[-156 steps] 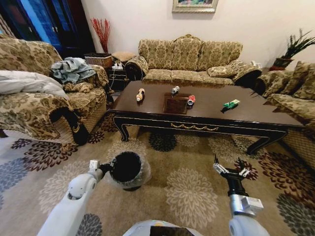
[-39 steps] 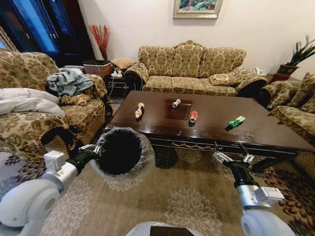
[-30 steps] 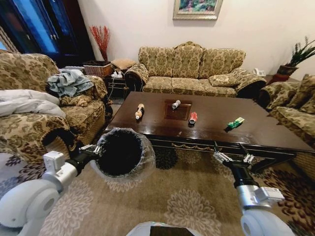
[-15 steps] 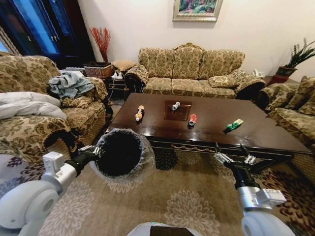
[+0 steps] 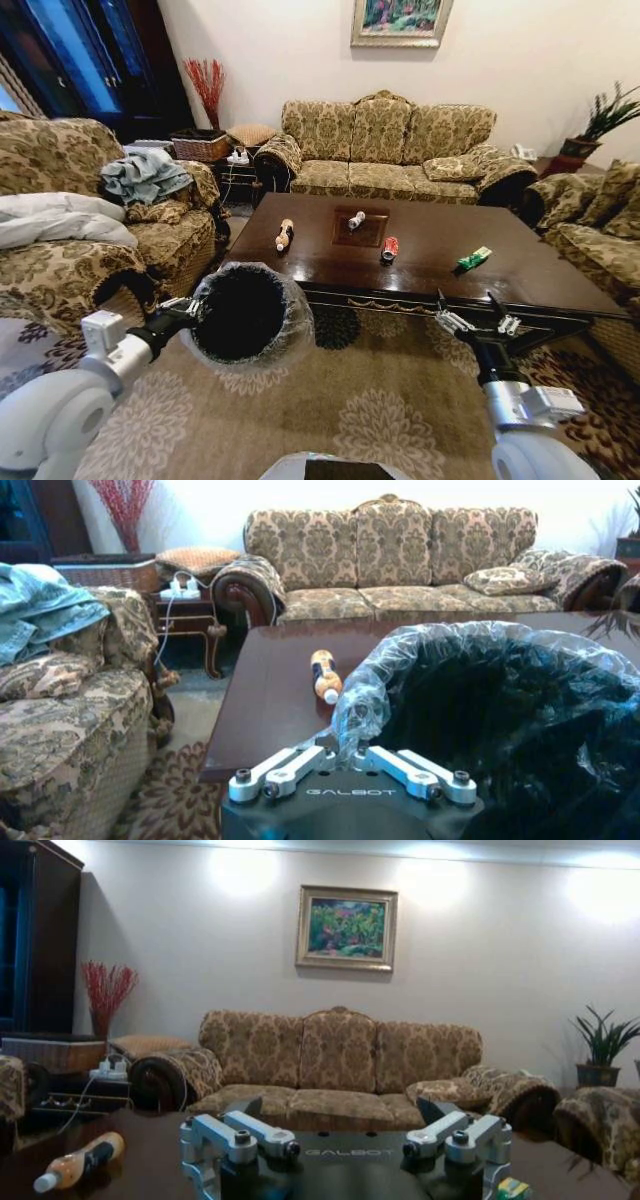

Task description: Move to the front of the table and place the trash on the table into the trash bin.

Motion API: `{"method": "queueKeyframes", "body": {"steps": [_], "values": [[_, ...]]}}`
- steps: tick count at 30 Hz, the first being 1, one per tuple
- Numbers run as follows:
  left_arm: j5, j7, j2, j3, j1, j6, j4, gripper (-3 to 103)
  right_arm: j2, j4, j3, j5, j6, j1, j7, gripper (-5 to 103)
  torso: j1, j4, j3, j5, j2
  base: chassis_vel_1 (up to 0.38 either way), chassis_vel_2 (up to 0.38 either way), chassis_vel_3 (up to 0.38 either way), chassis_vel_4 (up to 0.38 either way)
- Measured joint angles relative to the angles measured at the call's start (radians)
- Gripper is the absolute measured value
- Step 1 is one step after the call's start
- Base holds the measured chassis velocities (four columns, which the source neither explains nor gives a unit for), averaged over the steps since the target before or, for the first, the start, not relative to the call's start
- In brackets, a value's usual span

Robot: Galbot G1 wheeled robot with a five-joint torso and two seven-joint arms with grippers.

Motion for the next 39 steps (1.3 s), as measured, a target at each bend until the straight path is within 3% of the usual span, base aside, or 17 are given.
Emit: {"method": "queueKeyframes", "body": {"steps": [27,39], "values": [[0.007,-0.001,-0.020,0.029,-0.008,-0.016,0.000,3,0.009,0.011,0.006,-0.010,-0.001,-0.013,0.004,100,0.051,0.0000,0.069,0.0000,0.121,0.000,0.000,0.000,0.000],[0.010,-0.040,-0.048,0.037,0.009,-0.027,0.000,3,0.005,-0.001,0.003,-0.007,-0.003,-0.007,0.003,100,0.074,0.0000,0.100,0.0000,0.174,-0.074,0.070,0.081,-0.075]]}}
